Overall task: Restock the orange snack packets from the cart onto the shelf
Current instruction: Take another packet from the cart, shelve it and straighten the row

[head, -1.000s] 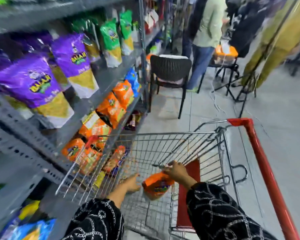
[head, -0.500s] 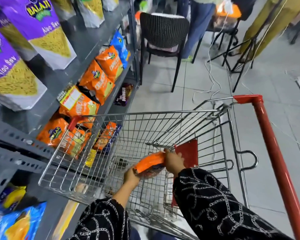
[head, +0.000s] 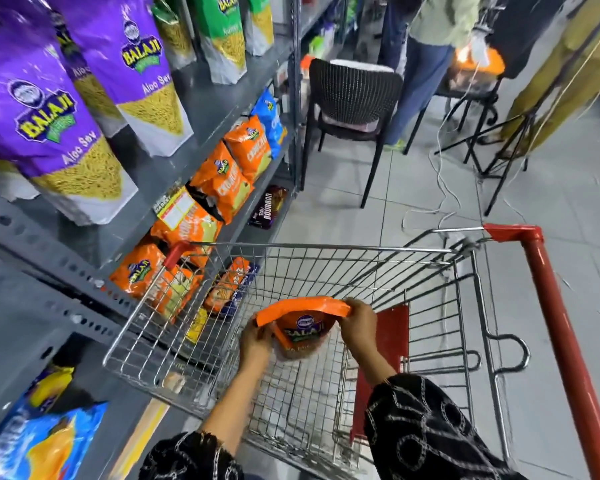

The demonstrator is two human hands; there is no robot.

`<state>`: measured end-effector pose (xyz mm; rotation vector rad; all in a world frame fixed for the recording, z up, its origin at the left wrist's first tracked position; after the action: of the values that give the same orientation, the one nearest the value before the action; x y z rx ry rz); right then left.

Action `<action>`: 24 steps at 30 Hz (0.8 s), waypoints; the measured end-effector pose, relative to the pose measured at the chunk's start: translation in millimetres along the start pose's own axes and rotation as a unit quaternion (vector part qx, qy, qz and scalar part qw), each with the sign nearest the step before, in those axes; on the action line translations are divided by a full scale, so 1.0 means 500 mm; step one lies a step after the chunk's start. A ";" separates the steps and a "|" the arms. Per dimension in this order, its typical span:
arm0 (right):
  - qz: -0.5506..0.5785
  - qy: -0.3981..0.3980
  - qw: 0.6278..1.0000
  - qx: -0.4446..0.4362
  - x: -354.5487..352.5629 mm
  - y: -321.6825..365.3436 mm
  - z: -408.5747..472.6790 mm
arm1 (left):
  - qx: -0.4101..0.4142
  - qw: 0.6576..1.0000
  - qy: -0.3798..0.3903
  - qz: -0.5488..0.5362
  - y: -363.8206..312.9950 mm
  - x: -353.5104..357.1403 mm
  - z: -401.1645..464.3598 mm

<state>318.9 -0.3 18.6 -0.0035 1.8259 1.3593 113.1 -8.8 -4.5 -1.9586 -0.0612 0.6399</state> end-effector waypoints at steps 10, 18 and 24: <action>0.329 -0.035 0.938 -0.103 -0.077 0.338 -0.020 | 0.179 0.948 -0.115 -0.238 -0.297 -0.175 -0.032; 0.461 -0.089 0.854 -0.224 -0.171 0.677 -0.148 | 0.340 0.862 -0.206 -0.315 -0.522 -0.440 -0.094; 0.531 -0.094 0.783 -0.310 -0.243 0.909 -0.295 | 0.439 0.787 -0.285 -0.327 -0.653 -0.674 -0.176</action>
<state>100.1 15.3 460.1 0.9028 1.0703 2.5681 -59.4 -34.3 440.2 -0.7002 -0.6682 0.6023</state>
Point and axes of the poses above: each hand's wrist, its own z-axis towards the middle knuckle, its own x-axis out of the palm, y = z × x, the point moved 3 cm from there along z, towards the middle knuckle, and after that the axes turned 15 degrees about -y, right-handed, at the moved point
